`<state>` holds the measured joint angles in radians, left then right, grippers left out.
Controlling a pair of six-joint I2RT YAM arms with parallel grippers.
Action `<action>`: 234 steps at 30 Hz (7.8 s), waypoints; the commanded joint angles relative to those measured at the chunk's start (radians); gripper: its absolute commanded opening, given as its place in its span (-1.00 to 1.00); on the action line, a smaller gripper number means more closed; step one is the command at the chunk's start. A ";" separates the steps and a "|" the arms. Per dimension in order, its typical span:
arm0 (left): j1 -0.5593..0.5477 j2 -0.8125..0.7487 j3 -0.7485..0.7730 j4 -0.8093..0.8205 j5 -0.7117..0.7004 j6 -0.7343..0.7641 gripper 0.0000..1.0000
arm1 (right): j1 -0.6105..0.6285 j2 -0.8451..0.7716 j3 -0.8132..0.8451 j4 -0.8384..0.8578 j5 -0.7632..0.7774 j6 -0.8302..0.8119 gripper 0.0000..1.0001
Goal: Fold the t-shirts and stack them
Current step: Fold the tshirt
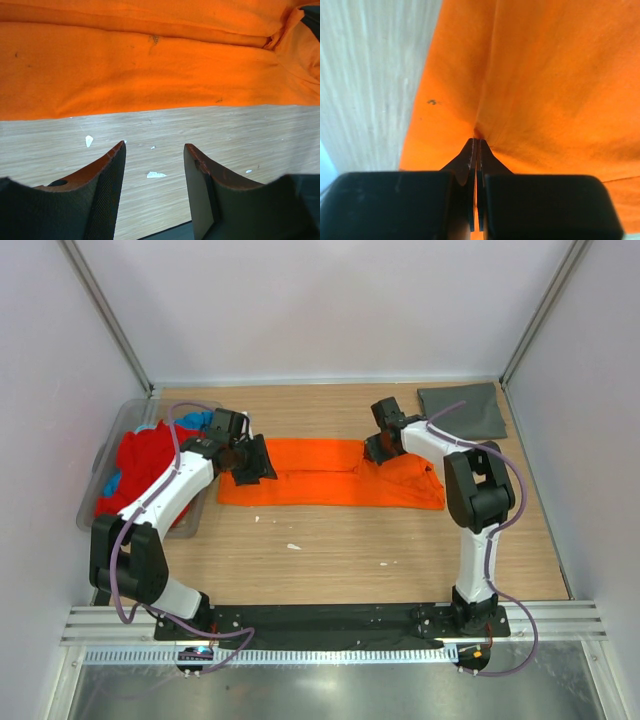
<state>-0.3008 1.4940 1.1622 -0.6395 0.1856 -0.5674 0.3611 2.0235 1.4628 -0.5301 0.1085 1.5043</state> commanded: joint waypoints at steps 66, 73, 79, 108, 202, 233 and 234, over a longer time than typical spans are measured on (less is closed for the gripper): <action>0.085 0.290 0.048 -0.081 -0.230 0.008 -1.00 | -0.315 -0.431 -0.559 -0.064 0.401 -0.536 -0.60; 0.083 0.301 0.025 -0.103 -0.316 0.009 -0.99 | -0.346 -0.428 -0.568 -0.048 0.392 -0.552 -0.60; 0.080 0.327 0.050 -0.123 -0.405 0.012 -1.00 | -0.344 -0.434 -0.573 -0.036 0.388 -0.558 -0.61; 0.019 0.314 0.301 -0.064 -0.155 0.135 -1.00 | -0.343 -0.661 -0.465 -0.115 0.197 -0.548 -0.39; -0.032 0.069 0.102 -0.282 -0.489 0.024 -0.28 | -0.083 -0.200 -0.234 -0.001 0.275 -0.568 -0.07; 0.022 -0.028 -0.044 -0.014 0.074 0.135 -0.04 | -0.093 0.446 0.734 0.056 0.098 -1.126 -0.03; 0.022 -0.034 -0.042 -0.011 0.081 0.133 -0.05 | -0.090 0.376 0.710 0.058 0.109 -1.119 -0.01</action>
<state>-0.2798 1.4837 1.1233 -0.7059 0.2070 -0.4572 0.2672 2.5156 2.1693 -0.4500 0.2169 0.4160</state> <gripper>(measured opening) 0.479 0.485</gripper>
